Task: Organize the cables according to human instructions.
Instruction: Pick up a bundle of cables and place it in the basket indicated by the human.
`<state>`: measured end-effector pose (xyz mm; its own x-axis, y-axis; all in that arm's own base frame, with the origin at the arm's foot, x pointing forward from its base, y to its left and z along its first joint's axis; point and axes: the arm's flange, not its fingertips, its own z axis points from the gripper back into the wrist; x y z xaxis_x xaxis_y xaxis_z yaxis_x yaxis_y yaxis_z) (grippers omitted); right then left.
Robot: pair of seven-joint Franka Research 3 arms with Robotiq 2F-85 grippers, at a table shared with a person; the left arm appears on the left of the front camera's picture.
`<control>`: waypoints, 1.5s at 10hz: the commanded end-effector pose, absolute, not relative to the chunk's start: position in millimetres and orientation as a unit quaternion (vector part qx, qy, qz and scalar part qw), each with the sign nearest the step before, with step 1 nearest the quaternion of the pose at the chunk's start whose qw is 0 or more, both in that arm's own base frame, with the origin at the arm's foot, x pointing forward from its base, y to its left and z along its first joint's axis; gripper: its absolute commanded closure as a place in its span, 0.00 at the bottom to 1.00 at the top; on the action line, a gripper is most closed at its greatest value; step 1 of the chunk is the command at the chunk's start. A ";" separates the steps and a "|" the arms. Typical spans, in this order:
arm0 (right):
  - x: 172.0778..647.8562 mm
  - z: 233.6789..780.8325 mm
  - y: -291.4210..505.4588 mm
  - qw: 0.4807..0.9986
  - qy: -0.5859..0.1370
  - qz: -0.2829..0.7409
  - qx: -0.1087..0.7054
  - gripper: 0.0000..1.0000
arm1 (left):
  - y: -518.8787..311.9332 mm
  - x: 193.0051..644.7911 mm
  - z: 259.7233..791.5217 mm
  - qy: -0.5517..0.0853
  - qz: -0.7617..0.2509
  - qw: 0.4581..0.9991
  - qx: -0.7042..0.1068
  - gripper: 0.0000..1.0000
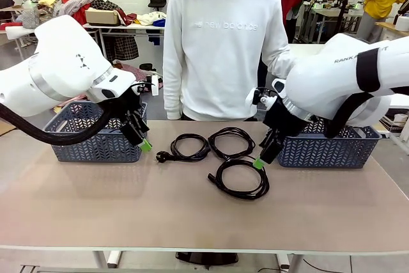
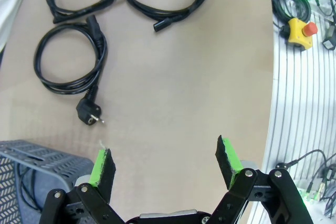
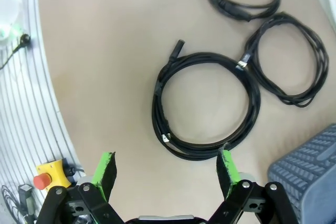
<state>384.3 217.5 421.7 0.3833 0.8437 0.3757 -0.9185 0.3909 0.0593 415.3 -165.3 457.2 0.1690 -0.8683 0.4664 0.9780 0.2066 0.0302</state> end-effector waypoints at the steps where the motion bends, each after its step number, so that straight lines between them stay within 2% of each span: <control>1: 391.1 420.7 249.9 0.831 -0.099 0.537 0.109 0.00 | -163.6 416.5 459.0 -0.195 -0.614 0.752 -0.142 0.00; 9: 385.8 377.5 318.2 0.828 -0.064 0.555 0.046 0.00 | -163.6 416.5 459.0 -0.195 -0.614 0.752 -0.142 0.00; 15: 389.6 343.5 338.2 0.832 -0.047 0.552 0.038 0.00 | -163.6 416.5 459.0 -0.195 -0.614 0.752 -0.142 0.00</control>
